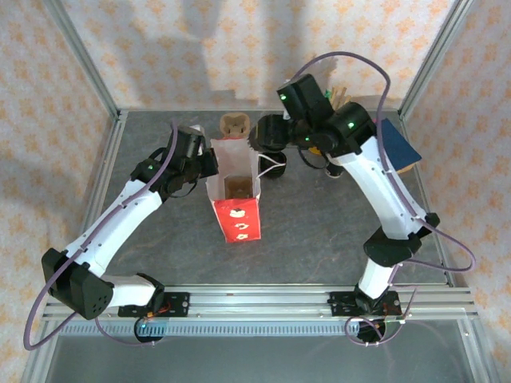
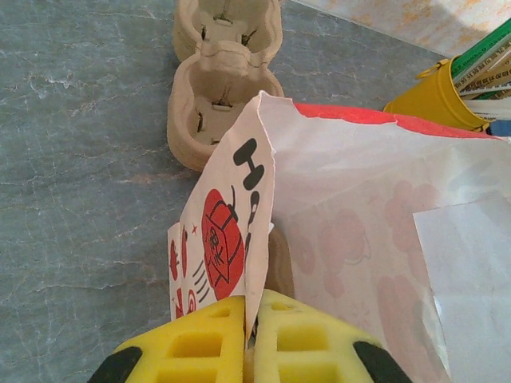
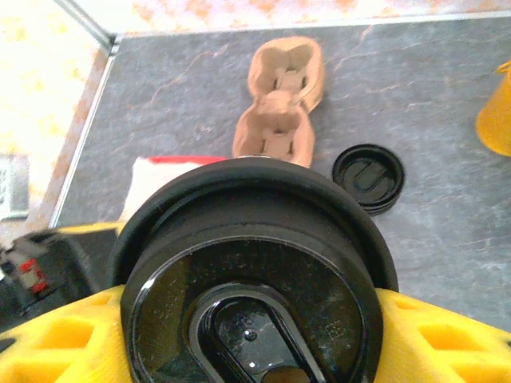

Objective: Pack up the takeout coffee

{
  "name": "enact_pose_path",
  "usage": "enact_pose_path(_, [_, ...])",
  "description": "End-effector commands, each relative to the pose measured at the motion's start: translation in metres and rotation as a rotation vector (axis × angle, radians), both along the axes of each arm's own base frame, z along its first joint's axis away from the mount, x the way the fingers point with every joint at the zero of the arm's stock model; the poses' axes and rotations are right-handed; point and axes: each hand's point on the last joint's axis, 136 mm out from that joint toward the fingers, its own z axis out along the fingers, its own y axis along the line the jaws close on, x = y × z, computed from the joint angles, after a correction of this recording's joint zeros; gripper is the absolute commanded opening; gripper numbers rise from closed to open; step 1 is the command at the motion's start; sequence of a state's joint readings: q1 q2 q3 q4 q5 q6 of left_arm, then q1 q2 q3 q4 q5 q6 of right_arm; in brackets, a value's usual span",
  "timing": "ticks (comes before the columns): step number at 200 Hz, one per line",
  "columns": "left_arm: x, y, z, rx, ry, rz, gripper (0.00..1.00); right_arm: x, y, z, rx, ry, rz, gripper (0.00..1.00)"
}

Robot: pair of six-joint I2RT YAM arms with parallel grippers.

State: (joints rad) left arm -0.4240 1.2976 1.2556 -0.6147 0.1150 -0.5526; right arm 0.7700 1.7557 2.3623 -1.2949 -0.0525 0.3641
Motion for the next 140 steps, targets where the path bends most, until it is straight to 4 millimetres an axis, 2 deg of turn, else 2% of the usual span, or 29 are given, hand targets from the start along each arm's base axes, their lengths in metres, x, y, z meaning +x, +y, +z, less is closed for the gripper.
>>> enact_pose_path(1, [-0.007, 0.000, -0.008, 0.019, 0.044, 0.009, 0.09, -0.018, 0.015, 0.015, 0.047, -0.012, 0.034, 0.61])
enact_pose_path(14, [-0.006, -0.001, -0.008, 0.021, 0.044, 0.011, 0.09, -0.027, 0.026, 0.015, 0.051, -0.010, 0.069, 0.61])
enact_pose_path(58, [-0.003, -0.004, -0.001, 0.019, 0.029, 0.016, 0.10, -0.039, 0.038, -0.002, 0.020, 0.029, 0.090, 0.61])
enact_pose_path(66, [-0.003, -0.003, 0.002, 0.018, 0.025, 0.018, 0.15, -0.039, 0.039, -0.006, 0.010, 0.034, 0.087, 0.61])
enact_pose_path(75, [-0.003, -0.004, 0.007, 0.014, 0.017, 0.016, 0.25, -0.039, 0.040, -0.011, -0.001, 0.043, 0.080, 0.61])
enact_pose_path(99, [-0.008, 0.007, 0.026, 0.044, -0.009, 0.038, 0.46, -0.039, 0.043, -0.030, -0.042, 0.078, 0.073, 0.61])
enact_pose_path(122, [-0.014, 0.003, 0.042, 0.001, -0.032, 0.014, 0.51, -0.042, 0.051, -0.040, -0.062, 0.090, 0.086, 0.61])
enact_pose_path(140, [-0.020, 0.008, 0.056, -0.008, -0.060, 0.025, 0.52, -0.041, 0.054, -0.043, -0.069, 0.093, 0.085, 0.61])
